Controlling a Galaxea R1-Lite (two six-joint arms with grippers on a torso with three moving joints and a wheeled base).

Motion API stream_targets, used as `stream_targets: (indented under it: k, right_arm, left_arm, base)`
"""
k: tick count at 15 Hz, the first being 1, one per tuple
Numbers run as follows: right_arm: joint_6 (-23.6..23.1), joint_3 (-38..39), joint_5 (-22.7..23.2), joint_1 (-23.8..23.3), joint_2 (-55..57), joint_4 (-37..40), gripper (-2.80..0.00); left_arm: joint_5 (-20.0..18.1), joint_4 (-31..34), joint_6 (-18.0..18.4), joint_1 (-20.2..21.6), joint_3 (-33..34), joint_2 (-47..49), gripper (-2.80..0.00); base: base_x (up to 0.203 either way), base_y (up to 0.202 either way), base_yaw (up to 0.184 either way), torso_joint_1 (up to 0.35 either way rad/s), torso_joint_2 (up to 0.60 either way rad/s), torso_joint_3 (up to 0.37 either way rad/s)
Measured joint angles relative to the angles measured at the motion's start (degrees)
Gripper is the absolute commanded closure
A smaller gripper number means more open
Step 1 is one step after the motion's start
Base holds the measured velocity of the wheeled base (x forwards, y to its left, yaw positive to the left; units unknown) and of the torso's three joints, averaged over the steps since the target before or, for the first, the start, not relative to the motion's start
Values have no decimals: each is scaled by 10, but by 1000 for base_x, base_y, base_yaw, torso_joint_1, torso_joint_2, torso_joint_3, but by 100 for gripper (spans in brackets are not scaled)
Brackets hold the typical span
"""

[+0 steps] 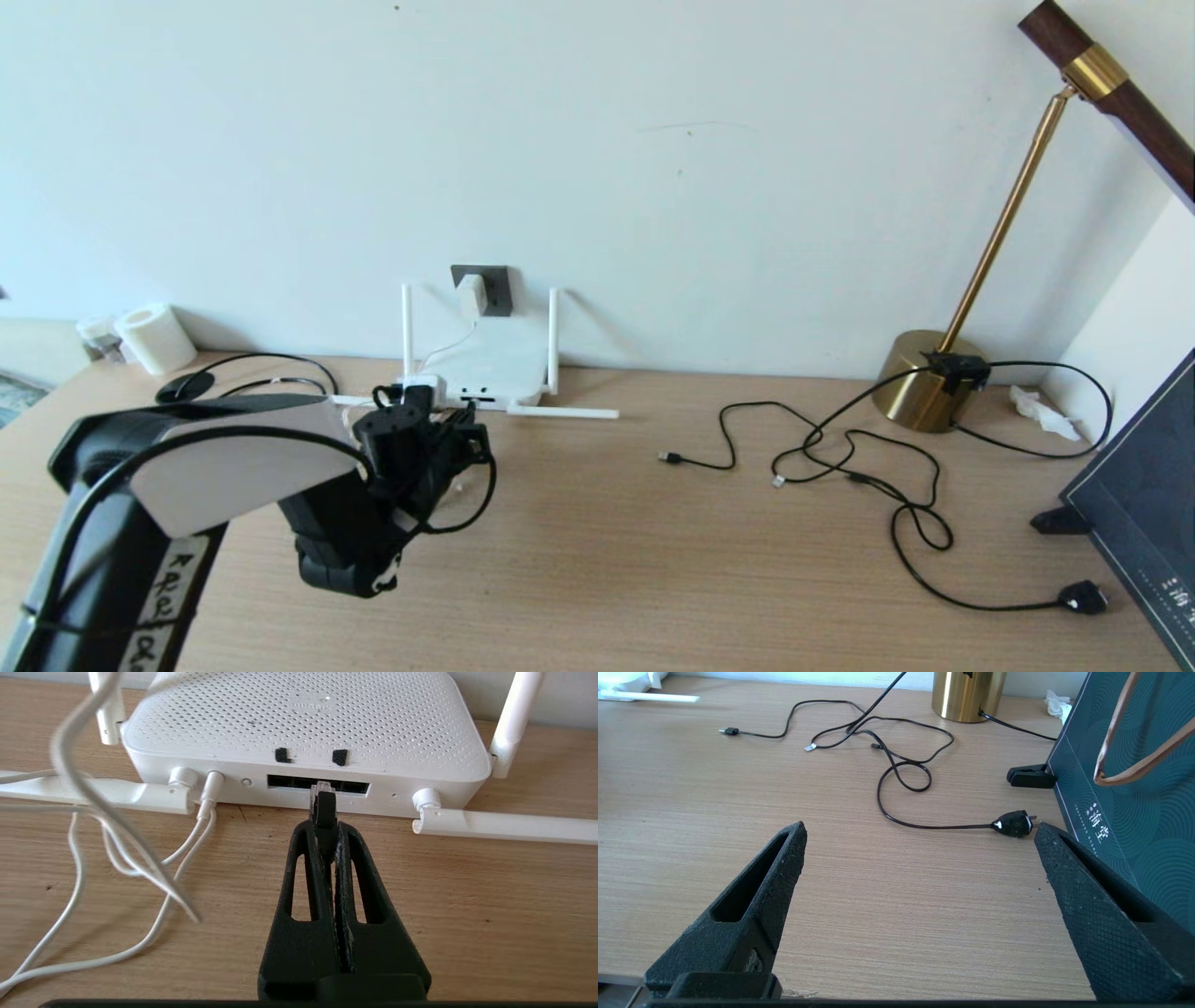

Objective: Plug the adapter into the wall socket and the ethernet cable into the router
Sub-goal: Plug cable into router interface

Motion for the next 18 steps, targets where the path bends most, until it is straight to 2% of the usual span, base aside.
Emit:
stream_targets:
  k: [9, 18]
  right_arm:
    - [0, 0, 0, 0, 0, 0, -280]
    - [0, 0, 0, 0, 0, 0, -280]
  left_arm:
    - [-5, -29, -3, 12, 46, -14, 0]
    - [-20, -29, -12, 40, 21, 2, 0]
  base:
    - [0, 0, 0, 0, 0, 0]
    - [0, 0, 0, 0, 0, 0]
